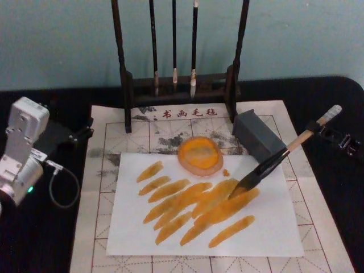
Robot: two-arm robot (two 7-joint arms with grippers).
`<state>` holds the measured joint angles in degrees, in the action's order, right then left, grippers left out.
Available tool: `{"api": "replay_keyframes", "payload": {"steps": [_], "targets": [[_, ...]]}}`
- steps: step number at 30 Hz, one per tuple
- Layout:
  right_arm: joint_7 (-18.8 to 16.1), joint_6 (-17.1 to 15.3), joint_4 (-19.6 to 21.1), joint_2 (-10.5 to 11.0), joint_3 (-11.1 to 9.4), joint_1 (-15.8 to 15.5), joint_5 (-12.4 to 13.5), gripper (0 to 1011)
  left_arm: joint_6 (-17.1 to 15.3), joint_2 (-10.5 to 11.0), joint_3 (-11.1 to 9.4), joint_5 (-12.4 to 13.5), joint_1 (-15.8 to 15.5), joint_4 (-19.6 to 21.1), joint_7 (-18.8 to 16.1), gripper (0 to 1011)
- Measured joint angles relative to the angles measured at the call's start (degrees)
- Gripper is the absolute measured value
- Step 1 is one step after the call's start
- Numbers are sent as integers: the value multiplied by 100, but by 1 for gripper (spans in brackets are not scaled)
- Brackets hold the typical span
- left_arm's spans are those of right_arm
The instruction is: Pick up the brush from the inkstone, write on the paper, then place the brush back to its original position.
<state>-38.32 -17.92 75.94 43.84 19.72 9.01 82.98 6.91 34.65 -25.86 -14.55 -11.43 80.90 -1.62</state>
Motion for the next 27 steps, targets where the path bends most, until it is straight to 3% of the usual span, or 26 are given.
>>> {"api": "replay_keyframes", "payload": {"steps": [21, 27], "targets": [[-11, -26, -2, -3, -16, -2, 0, 194, 0, 0, 0, 0, 0, 0, 0, 1001], [-69, -16, -31, 20, 72, 17, 35, 194, 0, 0, 0, 0, 0, 0, 0, 1001]]}}
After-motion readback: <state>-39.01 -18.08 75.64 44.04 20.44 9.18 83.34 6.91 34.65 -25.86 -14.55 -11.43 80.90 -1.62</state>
